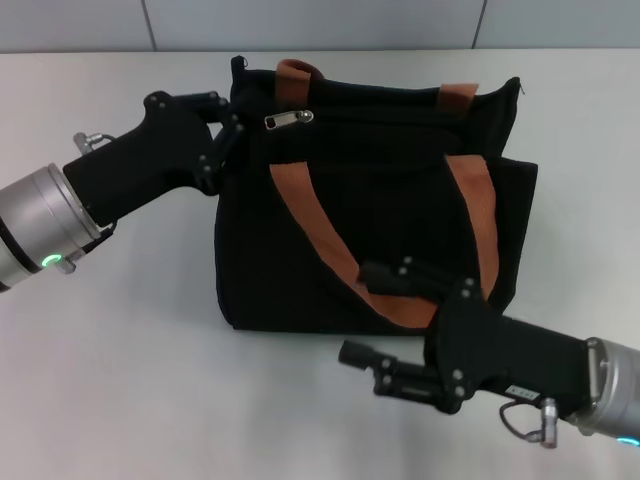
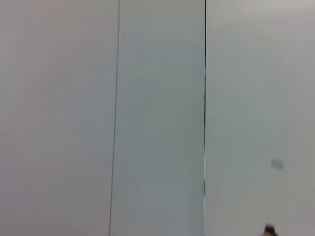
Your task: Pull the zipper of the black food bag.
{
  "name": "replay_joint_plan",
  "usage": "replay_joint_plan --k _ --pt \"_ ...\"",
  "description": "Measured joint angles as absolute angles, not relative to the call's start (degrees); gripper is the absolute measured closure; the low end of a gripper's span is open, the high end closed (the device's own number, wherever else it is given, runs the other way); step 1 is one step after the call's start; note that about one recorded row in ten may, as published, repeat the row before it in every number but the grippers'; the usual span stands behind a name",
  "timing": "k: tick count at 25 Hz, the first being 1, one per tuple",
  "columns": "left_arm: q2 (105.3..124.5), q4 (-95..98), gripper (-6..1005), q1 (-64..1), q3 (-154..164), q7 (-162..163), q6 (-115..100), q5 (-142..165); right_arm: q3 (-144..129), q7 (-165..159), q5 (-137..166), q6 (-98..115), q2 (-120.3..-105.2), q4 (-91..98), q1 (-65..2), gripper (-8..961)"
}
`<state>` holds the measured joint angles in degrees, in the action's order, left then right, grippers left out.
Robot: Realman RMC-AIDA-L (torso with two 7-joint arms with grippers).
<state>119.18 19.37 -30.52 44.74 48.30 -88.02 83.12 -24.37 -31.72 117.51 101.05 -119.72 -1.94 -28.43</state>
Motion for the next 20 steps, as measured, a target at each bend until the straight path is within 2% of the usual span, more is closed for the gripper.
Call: replay_joint_plan --k 10,20 --pt "119.18 12.2 975 -33.7 43.8 42.7 -89.5 79.2 -14.4 -33.9 117.5 103.2 -119.61 -3.0 -25.6 197" --pt "119.19 12.7 975 -36.8 53.9 45.2 -87.9 78.5 -7.3 -54.7 117.5 103.9 -119.37 -0.8 -26.3 204"
